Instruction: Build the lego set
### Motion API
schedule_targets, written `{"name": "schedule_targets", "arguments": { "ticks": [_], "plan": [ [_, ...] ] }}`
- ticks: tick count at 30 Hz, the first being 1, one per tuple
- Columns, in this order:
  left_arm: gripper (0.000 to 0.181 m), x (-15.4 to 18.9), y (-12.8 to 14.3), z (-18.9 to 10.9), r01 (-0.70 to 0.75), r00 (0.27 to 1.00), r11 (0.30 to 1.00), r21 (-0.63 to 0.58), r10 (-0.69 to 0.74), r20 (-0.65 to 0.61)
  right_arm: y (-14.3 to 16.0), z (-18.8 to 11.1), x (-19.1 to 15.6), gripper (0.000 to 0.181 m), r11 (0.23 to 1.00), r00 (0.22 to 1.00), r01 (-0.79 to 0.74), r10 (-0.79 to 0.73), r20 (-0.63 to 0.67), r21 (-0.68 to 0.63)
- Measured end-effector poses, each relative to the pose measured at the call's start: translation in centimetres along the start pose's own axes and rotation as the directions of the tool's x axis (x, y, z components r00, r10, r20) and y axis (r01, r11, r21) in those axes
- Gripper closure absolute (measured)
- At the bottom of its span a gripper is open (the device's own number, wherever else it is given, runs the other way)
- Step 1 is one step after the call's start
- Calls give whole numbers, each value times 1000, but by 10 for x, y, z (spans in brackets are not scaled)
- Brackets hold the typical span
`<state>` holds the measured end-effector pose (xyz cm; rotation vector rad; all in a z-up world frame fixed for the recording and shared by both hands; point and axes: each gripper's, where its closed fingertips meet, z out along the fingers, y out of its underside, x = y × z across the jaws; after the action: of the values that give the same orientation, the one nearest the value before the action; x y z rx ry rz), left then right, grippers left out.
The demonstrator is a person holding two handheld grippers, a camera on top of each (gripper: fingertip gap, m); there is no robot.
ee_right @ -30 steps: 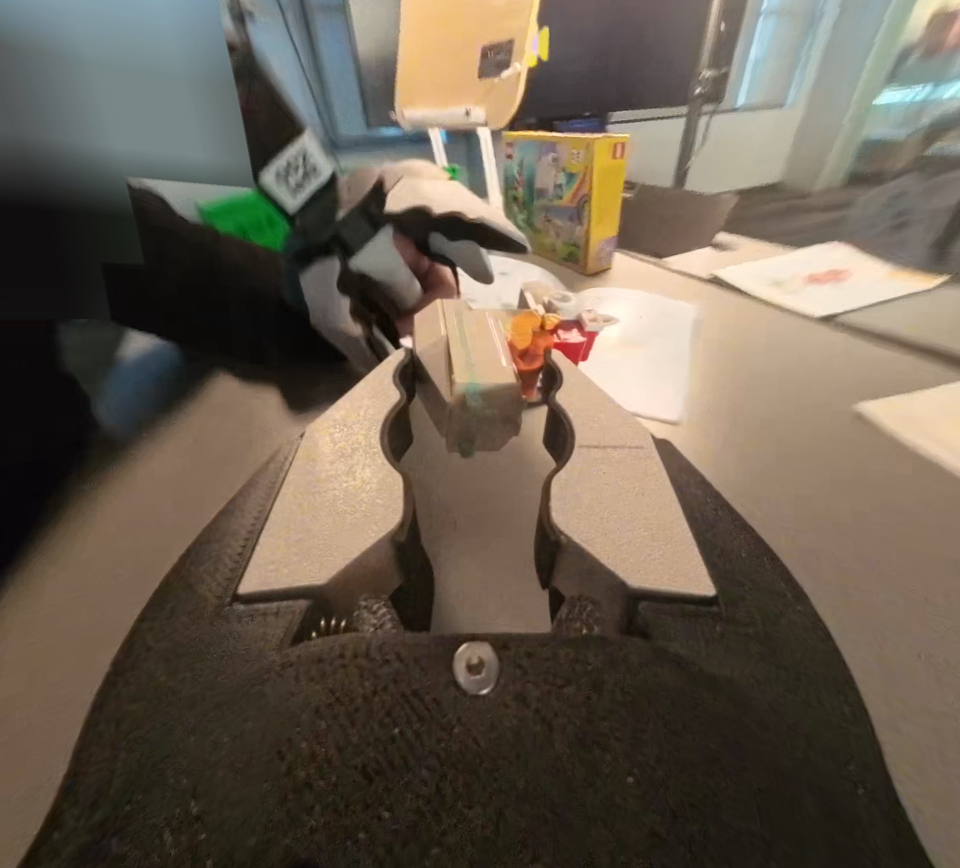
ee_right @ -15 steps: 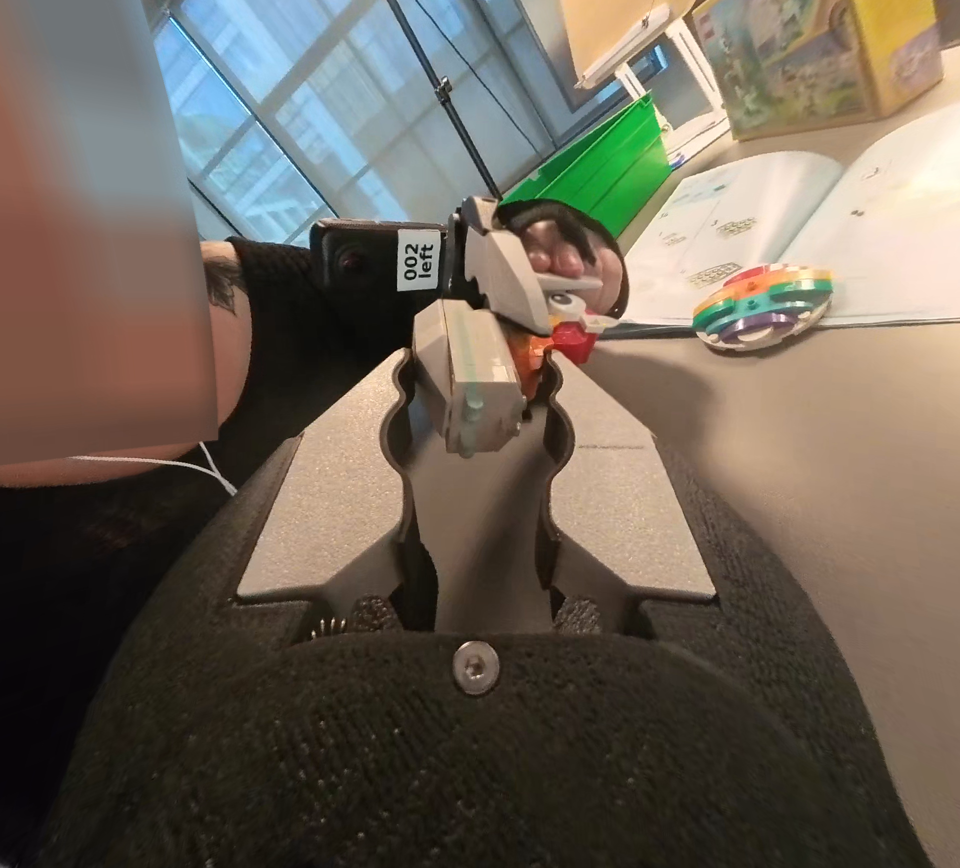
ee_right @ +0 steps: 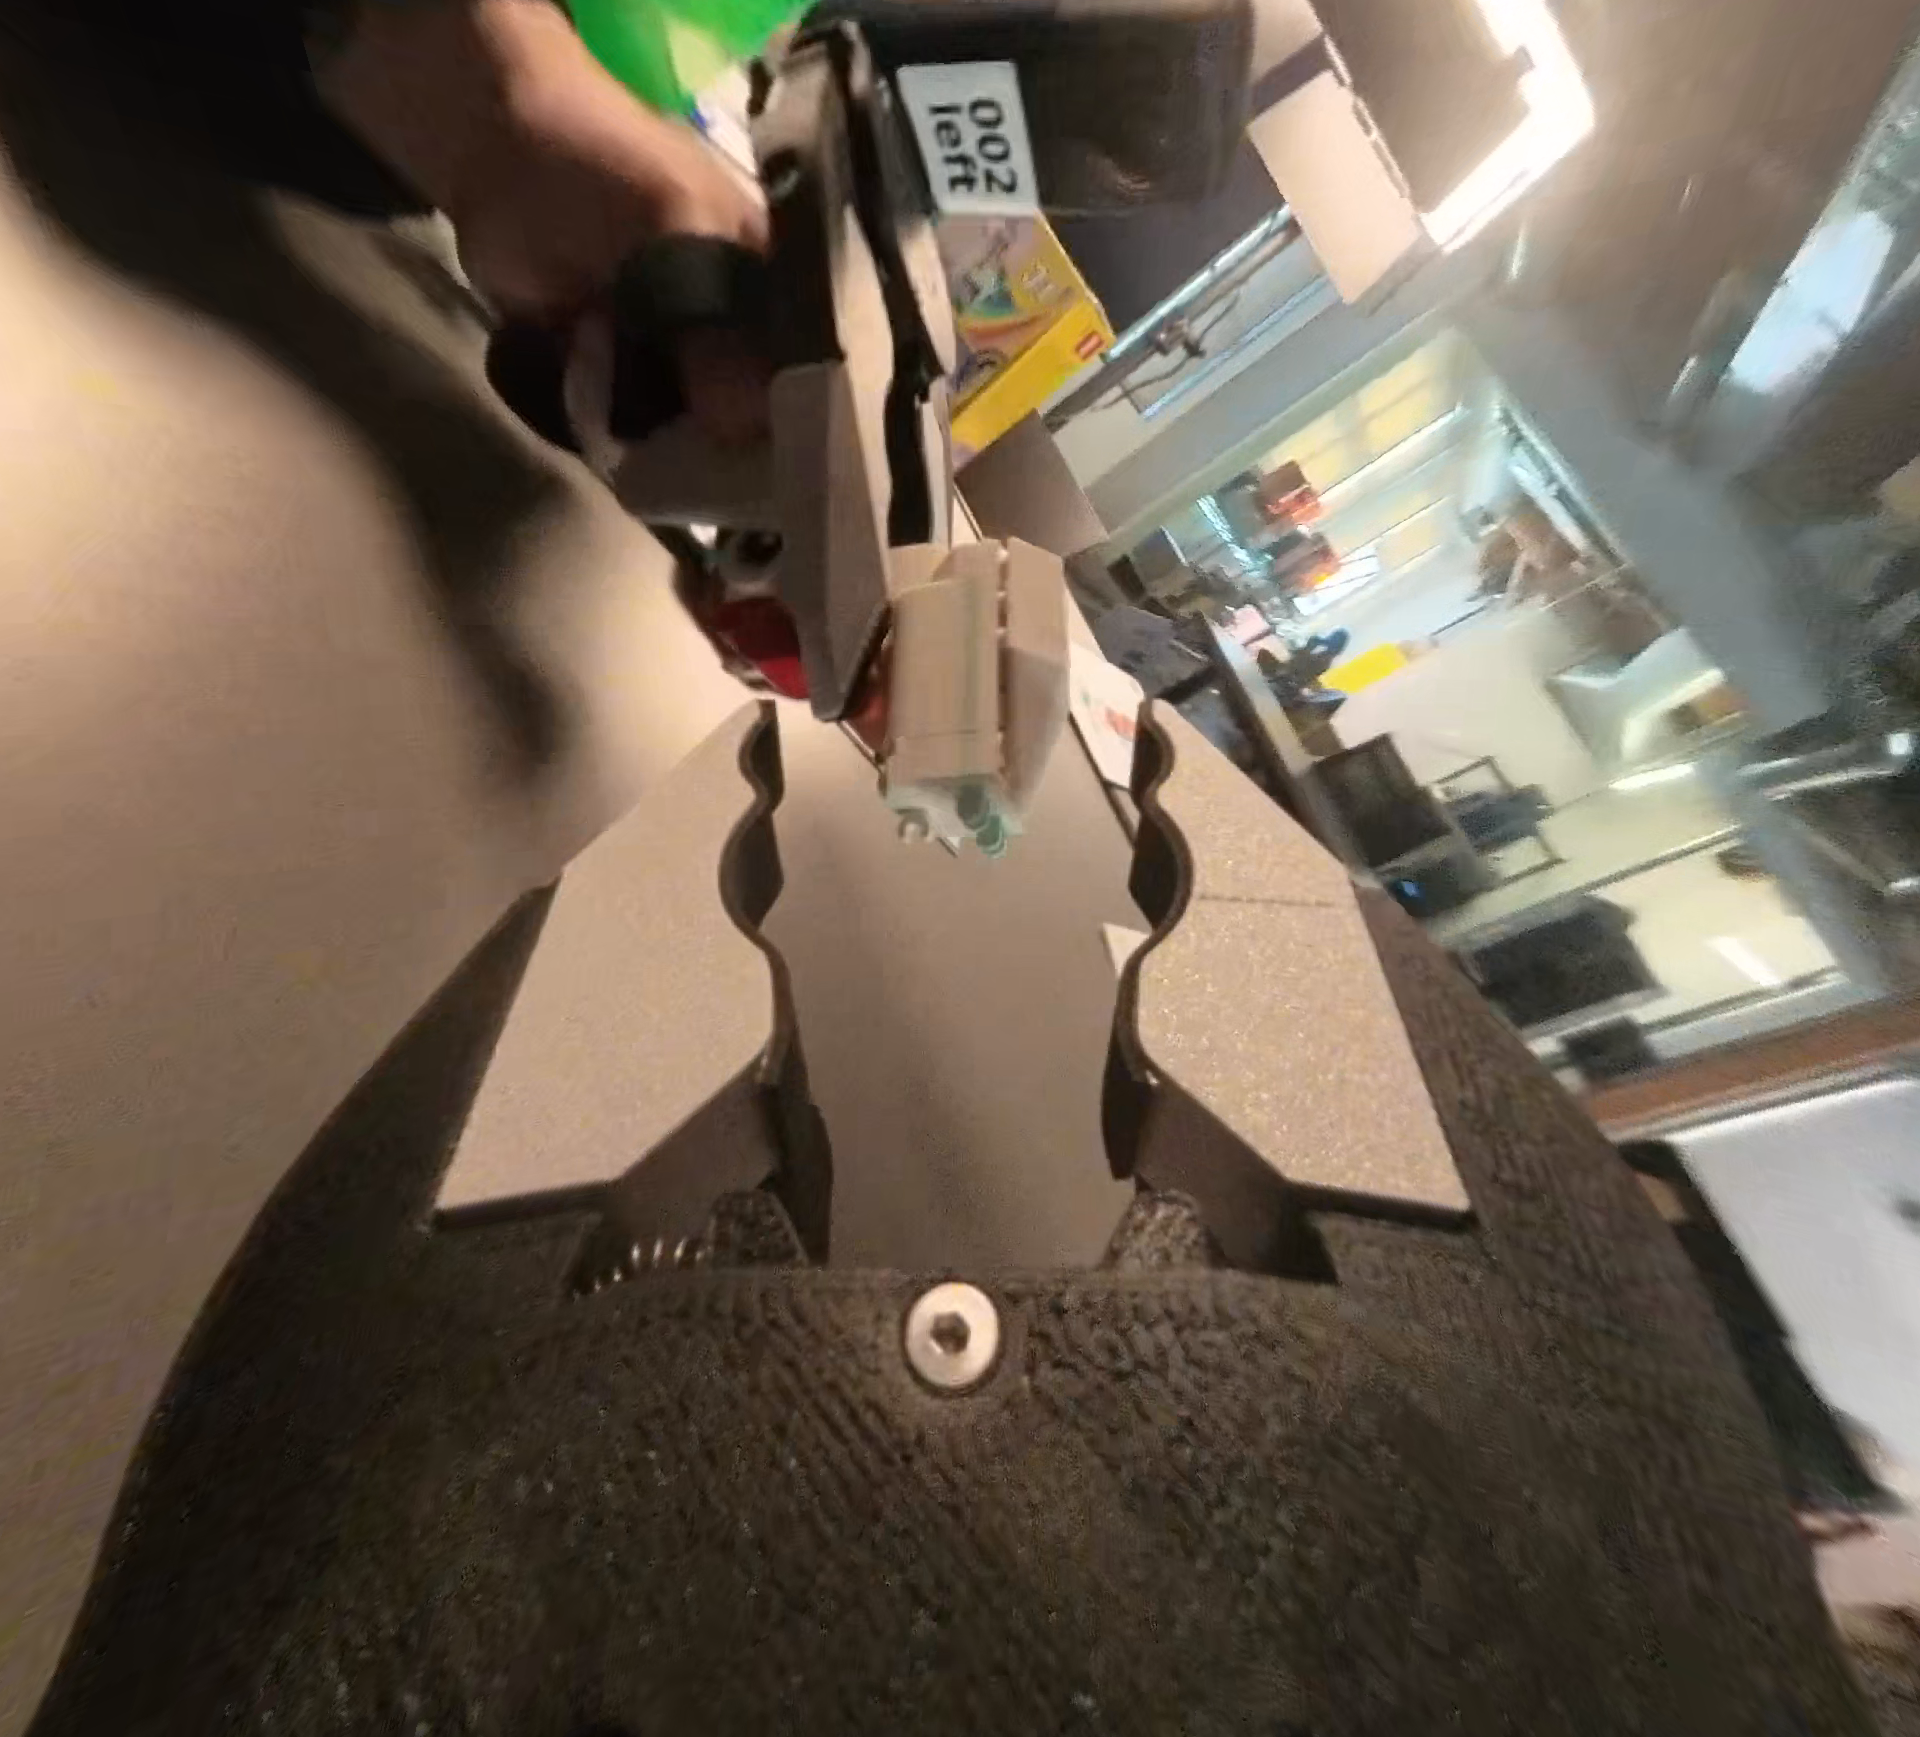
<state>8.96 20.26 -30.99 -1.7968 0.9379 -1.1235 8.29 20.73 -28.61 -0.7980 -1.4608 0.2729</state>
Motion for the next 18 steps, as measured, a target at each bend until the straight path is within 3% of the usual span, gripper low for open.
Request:
{"name": "schedule_targets", "arguments": {
  "ticks": [5, 10, 18],
  "plan": [
    [157, 8, 1, 0, 137, 983, 991, -3, -136, -120, -1, -4, 7, 122, 999, 998, 46, -46, -35, 2],
    [156, 14, 1, 1, 270, 938, 963, -19, -268, -220, 6, -1, 5, 125, 980, 980, 186, -190, -60, -72],
    [156, 6, 5, 2, 394, 895, 918, -38, -393, -212, 21, 4, -1, 129, 921, 936, 339, -351, -33, -191]
  ]
}}
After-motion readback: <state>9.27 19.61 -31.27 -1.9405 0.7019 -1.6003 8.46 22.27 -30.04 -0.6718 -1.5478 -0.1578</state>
